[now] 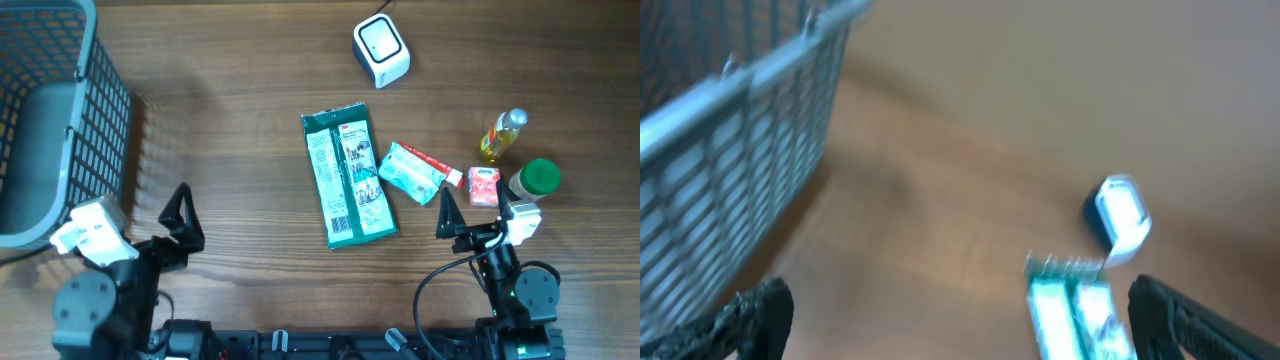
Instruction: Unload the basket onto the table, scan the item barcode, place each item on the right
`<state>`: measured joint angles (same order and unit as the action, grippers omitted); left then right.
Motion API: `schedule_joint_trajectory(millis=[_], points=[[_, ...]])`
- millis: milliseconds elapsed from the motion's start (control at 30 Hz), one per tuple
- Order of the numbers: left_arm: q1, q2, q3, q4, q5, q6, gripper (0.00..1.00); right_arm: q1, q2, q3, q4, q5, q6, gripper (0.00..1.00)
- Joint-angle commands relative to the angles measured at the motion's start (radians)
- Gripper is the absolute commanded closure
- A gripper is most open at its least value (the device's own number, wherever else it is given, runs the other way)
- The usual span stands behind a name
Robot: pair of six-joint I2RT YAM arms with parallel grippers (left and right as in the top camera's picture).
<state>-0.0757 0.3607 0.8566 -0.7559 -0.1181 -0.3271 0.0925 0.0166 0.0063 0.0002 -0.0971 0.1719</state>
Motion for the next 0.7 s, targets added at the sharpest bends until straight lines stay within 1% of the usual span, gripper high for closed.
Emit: schedule_joint_trajectory(millis=[0,67,233,400,533,667], points=[[0.002,-0.125,-0.133,0.232,0.056,0.003,0.00,-0.006,-0.013,-0.001,0.005,-0.005,0.012,0.00],[0.002,-0.183,-0.204,0.399,0.077,0.003,0.00,-0.006,-0.013,-0.001,0.005,-0.006,0.012,0.00],[0.002,-0.296,-0.367,0.745,0.123,0.003,0.00,-0.006,-0.013,-0.001,0.005,-0.006,0.013,0.00],[0.002,-0.357,-0.532,1.025,0.160,0.002,0.00,-0.006,-0.013,-0.001,0.005,-0.005,0.012,0.00],[0.002,-0.357,-0.639,1.158,0.181,0.002,0.00,-0.006,-0.013,-0.001,0.005,-0.006,0.012,0.00],[0.002,-0.357,-0.742,1.234,0.181,0.002,0.00,-0.006,-0.013,-0.001,0.005,-0.006,0.013,0.00]])
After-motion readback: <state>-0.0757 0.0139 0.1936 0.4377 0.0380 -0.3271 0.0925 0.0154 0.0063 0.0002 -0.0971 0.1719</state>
